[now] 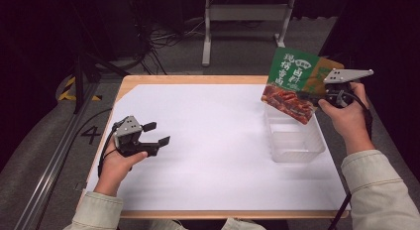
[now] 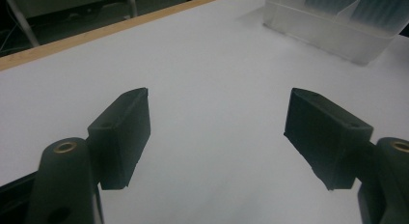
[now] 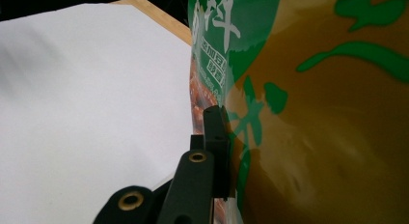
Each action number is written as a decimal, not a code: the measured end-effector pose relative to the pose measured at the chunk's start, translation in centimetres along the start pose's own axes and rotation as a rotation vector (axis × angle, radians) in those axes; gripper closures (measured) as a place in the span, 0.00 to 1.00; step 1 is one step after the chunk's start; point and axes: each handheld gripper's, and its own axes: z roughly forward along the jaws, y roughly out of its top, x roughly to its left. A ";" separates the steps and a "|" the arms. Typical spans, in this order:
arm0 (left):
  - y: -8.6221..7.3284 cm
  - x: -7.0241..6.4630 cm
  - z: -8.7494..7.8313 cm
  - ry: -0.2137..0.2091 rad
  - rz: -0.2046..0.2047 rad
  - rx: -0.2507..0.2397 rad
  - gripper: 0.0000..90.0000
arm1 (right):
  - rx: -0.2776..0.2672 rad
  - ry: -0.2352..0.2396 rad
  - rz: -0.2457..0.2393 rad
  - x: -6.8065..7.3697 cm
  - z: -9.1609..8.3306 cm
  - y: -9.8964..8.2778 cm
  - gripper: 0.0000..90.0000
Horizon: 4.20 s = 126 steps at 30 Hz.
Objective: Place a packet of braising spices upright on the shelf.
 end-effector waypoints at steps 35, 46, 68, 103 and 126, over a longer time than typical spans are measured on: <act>0.0 0.1 -0.1 0.011 -0.005 0.011 0.28 | 0.079 -0.020 0.023 -1.7 1.5 -3.9 1.00; -0.1 0.0 0.0 0.013 -0.008 0.011 0.28 | 0.082 -0.004 0.064 -2.0 2.3 -5.4 1.00; -0.2 -0.1 0.1 0.007 -0.013 0.017 0.28 | 0.094 0.024 0.159 -2.3 4.0 -7.6 1.00; -0.2 -0.1 0.2 -0.003 -0.013 0.017 0.28 | 0.057 -0.176 0.157 -2.6 3.9 -8.0 0.63; -0.2 -0.5 0.0 -0.006 -0.009 0.015 0.28 | -0.043 -0.265 0.209 -2.6 0.7 -8.5 0.28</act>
